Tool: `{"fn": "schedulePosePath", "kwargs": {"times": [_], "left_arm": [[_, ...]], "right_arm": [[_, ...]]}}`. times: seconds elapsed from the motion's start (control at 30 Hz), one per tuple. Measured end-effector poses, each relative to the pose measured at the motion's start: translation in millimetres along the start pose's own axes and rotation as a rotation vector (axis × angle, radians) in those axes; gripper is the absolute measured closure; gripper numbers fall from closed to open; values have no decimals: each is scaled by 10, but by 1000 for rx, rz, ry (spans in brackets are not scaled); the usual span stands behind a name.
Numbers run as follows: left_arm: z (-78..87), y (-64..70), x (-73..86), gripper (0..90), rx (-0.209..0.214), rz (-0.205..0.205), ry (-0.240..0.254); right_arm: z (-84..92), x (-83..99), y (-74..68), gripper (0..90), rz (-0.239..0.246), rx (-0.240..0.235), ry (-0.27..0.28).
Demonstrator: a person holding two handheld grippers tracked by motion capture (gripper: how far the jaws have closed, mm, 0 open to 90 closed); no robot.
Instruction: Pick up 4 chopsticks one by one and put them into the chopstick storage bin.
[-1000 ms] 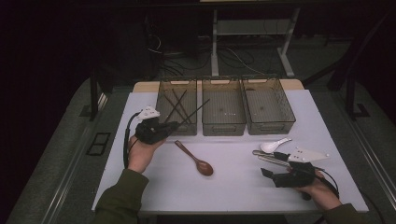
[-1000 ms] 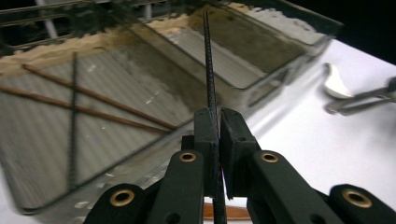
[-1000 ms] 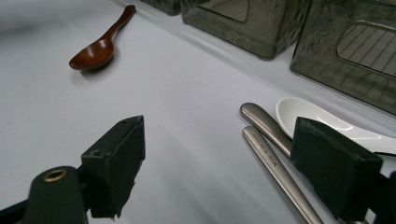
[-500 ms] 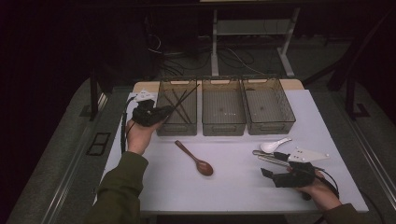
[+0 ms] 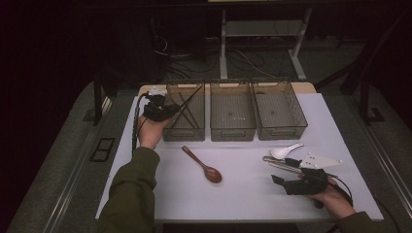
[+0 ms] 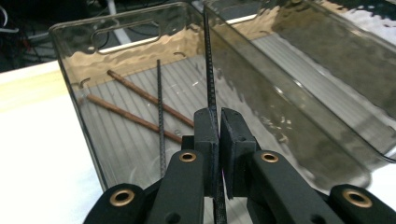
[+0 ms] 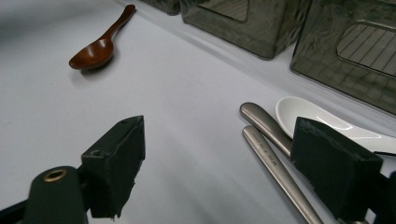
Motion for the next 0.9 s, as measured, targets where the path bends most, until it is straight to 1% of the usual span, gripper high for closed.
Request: {"fn": "schedulePosePath", "kwargs": {"times": [0.1,0.2,0.33,0.4,0.43,0.5,0.6,0.7,0.8,0.9], "left_arm": [[-53,-59,17,848,-20,18,-17],[-106,-97,51,848,-27,36,-33],[-169,-126,116,847,-42,46,-70],[-188,-128,134,846,-38,51,-80],[-197,-125,137,845,-37,53,-80],[-196,-129,133,838,-49,46,-76],[-181,-132,116,788,-58,37,-68],[-160,-127,102,748,-57,32,-60],[-134,-108,79,706,-47,25,-45],[-99,-68,59,647,-22,18,-33]], "right_arm": [[2,-1,0,176,0,0,1],[3,-1,1,176,-1,0,1],[5,-3,1,176,2,-2,2],[5,-3,2,176,2,-1,2],[6,-3,1,176,2,-2,2],[6,-3,2,176,2,-2,2],[7,-5,1,175,2,-2,3],[7,-4,1,176,3,-2,3],[6,-5,1,176,3,-2,4],[6,-5,1,176,2,-1,4]]}}
Point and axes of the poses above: each handheld gripper's, and its own axes: z roughly backward along the jaws, x roughly out of its underside, y roughly to its right, the point moved 9 cm from there along -z, roughly forward along the jaws, and after that the axes turned 2 degrees about -z, right-handed, at the moved point
